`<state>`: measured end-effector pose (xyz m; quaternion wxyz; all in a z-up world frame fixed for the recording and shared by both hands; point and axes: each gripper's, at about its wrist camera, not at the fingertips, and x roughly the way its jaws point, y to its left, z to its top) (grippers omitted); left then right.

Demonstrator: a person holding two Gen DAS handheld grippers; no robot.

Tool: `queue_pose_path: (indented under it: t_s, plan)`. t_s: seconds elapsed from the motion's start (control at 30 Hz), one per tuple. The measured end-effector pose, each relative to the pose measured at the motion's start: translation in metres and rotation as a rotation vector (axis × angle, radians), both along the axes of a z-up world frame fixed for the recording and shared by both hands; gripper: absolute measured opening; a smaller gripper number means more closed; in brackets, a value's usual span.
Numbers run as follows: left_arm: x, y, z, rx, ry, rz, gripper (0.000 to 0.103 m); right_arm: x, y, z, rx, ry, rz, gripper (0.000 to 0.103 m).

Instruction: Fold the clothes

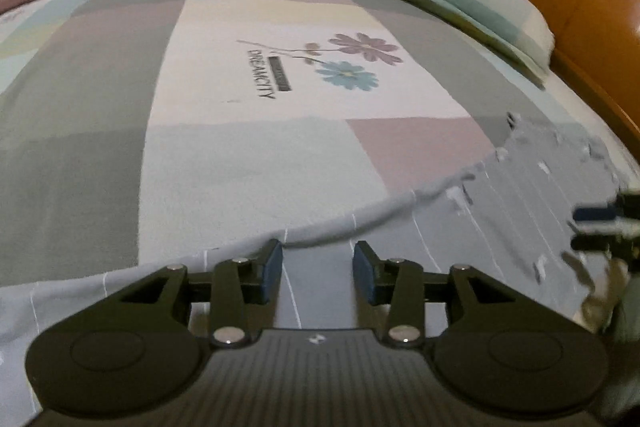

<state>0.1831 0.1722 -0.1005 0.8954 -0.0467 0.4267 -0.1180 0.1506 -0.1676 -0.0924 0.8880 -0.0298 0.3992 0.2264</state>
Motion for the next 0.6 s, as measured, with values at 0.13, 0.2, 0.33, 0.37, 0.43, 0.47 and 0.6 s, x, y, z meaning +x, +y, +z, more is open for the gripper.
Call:
queue_pose_path:
  t_s: [0.13,0.2,0.33,0.37,0.43,0.47,0.6]
  plan:
    - [0.004,-0.009,0.005,0.052,0.028,0.044,0.041,-0.016,-0.019,-0.013,0.042,0.007,-0.011,0.067]
    - [0.005,-0.018,0.01,0.09,0.049,0.07,0.04,-0.021,-0.023,-0.014,0.044,-0.004,0.002,0.067]
    - [-0.003,-0.05,0.023,0.152,0.04,0.057,0.043,-0.023,-0.03,-0.008,0.045,-0.036,0.007,0.067]
    - [-0.004,-0.059,0.024,0.168,0.041,0.052,0.045,-0.021,-0.032,-0.005,0.04,-0.051,0.002,0.068]
    - [-0.004,-0.075,0.023,0.201,0.058,0.051,0.045,-0.013,-0.032,-0.002,0.015,-0.082,-0.004,0.07]
    - [-0.004,-0.082,0.021,0.216,0.069,0.052,0.045,-0.009,-0.033,-0.003,0.001,-0.086,-0.01,0.072]
    - [-0.007,-0.097,0.012,0.238,0.098,0.074,0.048,0.0,-0.044,-0.016,-0.019,-0.058,-0.04,0.074]
